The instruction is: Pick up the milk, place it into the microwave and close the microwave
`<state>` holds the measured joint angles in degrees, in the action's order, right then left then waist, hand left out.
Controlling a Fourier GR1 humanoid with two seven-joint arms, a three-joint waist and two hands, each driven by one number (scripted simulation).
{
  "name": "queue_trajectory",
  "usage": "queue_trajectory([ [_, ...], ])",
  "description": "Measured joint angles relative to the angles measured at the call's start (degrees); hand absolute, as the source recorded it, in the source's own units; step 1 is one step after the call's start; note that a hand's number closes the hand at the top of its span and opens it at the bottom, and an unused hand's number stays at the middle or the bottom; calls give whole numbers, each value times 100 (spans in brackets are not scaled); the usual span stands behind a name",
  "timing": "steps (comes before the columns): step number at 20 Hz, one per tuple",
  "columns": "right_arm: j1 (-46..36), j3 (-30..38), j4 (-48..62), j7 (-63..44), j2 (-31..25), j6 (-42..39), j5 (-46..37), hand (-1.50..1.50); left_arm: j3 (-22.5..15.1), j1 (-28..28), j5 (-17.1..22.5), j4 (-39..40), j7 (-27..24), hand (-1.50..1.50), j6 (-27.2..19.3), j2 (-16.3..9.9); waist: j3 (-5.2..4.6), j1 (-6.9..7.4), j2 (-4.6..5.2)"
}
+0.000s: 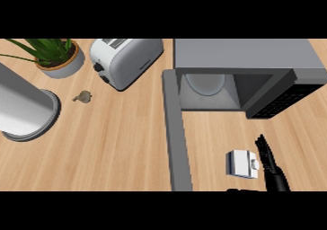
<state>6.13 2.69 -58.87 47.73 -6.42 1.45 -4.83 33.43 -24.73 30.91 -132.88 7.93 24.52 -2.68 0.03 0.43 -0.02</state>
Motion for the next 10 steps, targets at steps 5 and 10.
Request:
queue_trajectory([
  [5,-506,209,1006,560,-111,-2,-76,-150,63,-6,99,14,-20,-150,135,60,0,8,0],
  [10,-1078,324,1887,871,-96,-46,-118,150,-40,-14,118,-6,66,-150,64,114,0,14,2],
])
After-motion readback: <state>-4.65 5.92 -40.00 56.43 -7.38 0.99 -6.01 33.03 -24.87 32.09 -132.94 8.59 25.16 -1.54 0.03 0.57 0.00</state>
